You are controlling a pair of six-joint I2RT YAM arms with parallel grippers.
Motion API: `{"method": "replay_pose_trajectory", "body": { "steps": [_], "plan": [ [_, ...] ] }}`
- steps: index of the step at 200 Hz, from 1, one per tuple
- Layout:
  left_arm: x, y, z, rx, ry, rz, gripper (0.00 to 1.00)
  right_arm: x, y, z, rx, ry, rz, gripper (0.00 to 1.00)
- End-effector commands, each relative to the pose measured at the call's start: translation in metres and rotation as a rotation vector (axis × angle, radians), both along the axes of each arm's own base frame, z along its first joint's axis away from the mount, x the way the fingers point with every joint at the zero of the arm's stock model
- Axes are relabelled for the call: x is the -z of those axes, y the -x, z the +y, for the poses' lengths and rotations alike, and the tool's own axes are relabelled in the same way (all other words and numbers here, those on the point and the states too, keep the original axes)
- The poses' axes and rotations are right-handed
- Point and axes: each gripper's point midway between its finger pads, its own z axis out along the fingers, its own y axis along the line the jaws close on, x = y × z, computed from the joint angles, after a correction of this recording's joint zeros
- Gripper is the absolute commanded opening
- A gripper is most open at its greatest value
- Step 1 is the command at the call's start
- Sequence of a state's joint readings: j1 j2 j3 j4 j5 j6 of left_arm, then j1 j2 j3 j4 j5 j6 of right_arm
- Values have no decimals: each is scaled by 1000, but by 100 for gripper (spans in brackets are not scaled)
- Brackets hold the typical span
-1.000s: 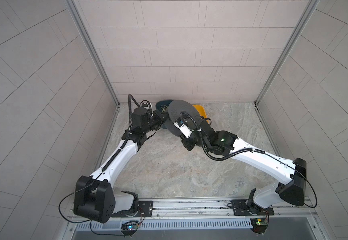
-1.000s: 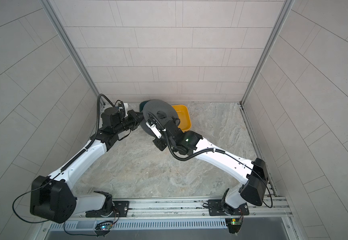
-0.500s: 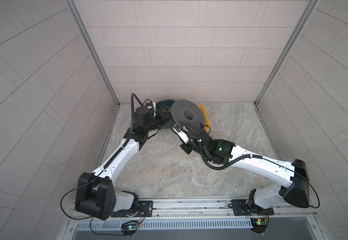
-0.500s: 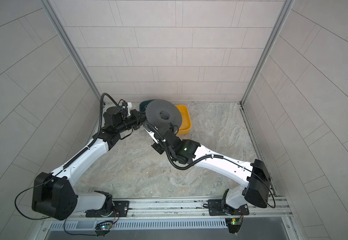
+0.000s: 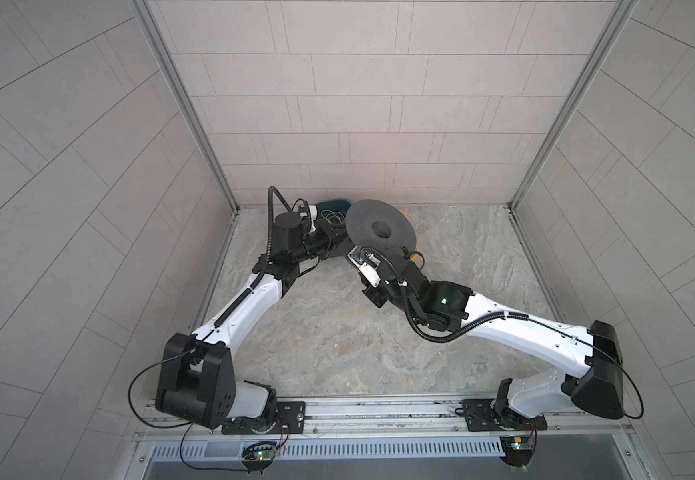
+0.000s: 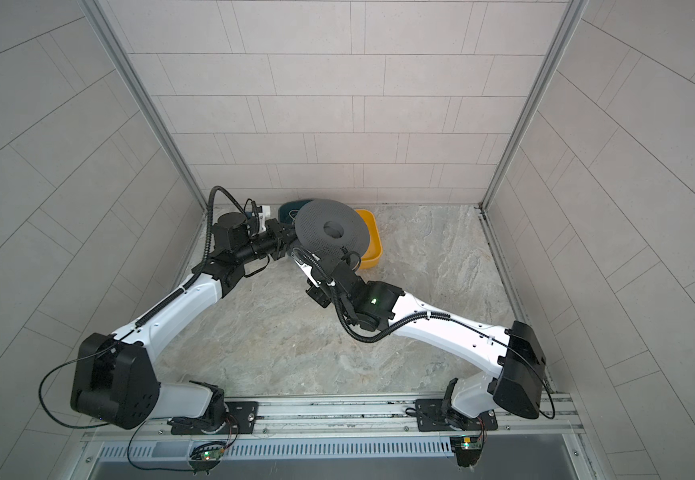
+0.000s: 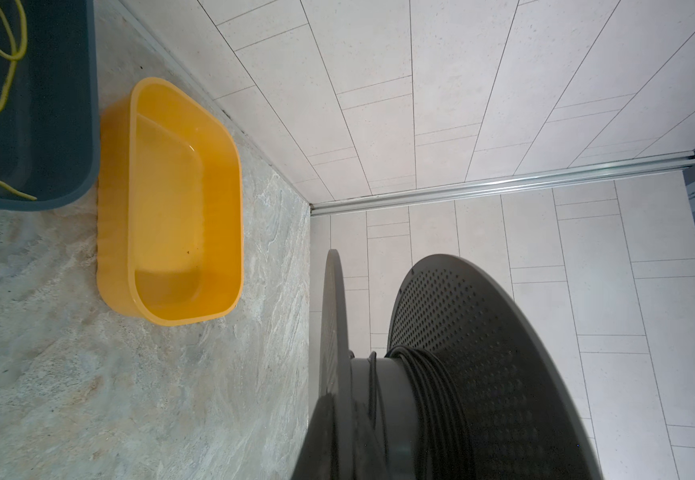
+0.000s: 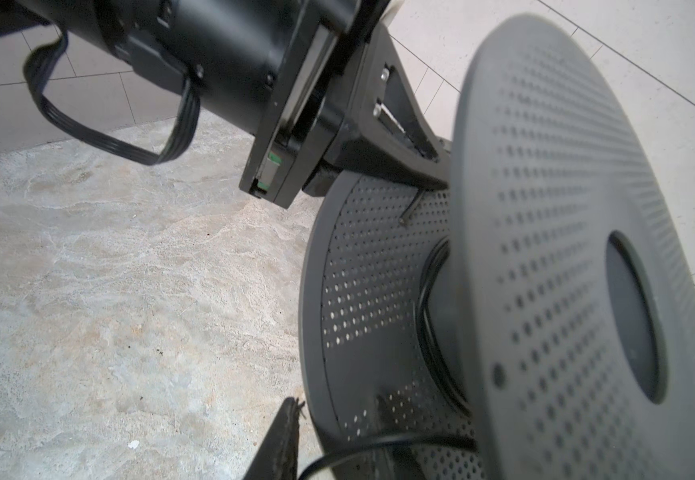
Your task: Wrap the cables
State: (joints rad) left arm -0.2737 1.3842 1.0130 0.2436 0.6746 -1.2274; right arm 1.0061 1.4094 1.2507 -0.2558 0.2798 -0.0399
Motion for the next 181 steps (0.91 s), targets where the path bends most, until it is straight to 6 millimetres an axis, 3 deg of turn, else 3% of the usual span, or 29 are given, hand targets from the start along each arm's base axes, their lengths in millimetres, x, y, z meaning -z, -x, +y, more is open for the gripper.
{"method": "replay_pose_trajectory", "body": {
  "steps": [1,44,114,181],
  "plan": [
    [-57,7,-11,75,74,-165,0,-22,1,-15,44,-69,-34,32],
    [-64,7,-12,83,80,-187,0,-20,9,-21,35,-101,-29,42],
    [-65,8,-12,86,83,-194,0,-20,13,-19,11,-128,-17,45],
    [-73,6,-11,94,117,-211,0,-17,21,-36,23,-150,-18,48]
  ]
}}
